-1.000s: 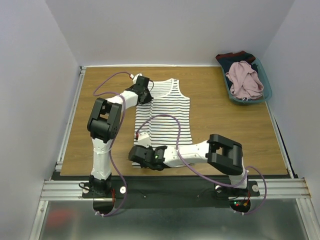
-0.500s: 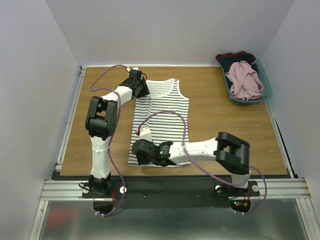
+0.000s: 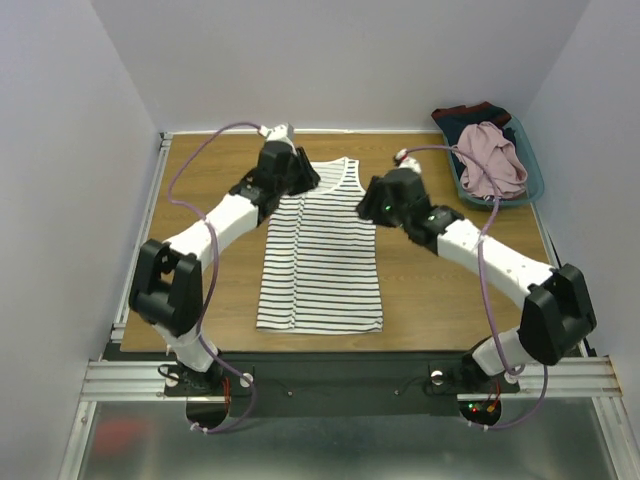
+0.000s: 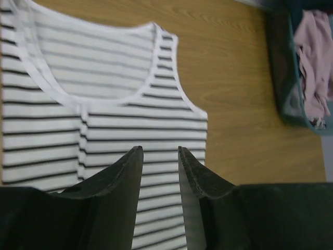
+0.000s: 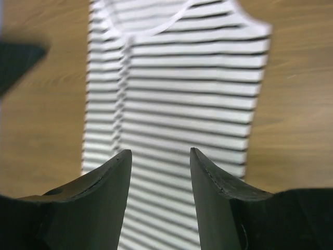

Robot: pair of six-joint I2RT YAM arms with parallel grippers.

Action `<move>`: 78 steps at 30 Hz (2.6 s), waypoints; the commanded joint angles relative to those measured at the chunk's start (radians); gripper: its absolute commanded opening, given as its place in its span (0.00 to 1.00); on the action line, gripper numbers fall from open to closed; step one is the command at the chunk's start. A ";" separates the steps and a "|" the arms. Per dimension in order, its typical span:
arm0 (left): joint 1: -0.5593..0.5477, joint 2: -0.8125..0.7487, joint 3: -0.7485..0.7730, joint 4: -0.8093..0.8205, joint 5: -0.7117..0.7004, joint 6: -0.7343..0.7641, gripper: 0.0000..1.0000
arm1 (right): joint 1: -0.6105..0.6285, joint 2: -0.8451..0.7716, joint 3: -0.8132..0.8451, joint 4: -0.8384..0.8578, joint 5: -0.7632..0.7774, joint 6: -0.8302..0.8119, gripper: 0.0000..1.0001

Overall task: Fold and stack the tank tops
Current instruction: Fold the tank top

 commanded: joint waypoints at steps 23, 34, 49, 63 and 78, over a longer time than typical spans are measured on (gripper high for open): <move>-0.911 0.022 -0.233 -0.139 -0.366 -0.178 0.41 | -0.437 0.504 0.334 0.051 -0.346 -0.195 0.45; -0.963 0.045 -0.170 -0.239 -0.469 -0.203 0.48 | -0.436 0.506 0.303 0.061 -0.343 -0.198 0.45; -0.990 0.110 -0.131 -0.246 -0.437 -0.176 0.42 | -0.437 0.533 0.304 0.065 -0.338 -0.207 0.44; -0.991 0.148 -0.144 -0.239 -0.426 -0.187 0.34 | -0.438 0.536 0.291 0.070 -0.341 -0.213 0.43; -0.996 0.029 -0.240 -0.186 -0.414 -0.230 0.00 | -0.437 0.535 0.283 0.084 -0.351 -0.221 0.47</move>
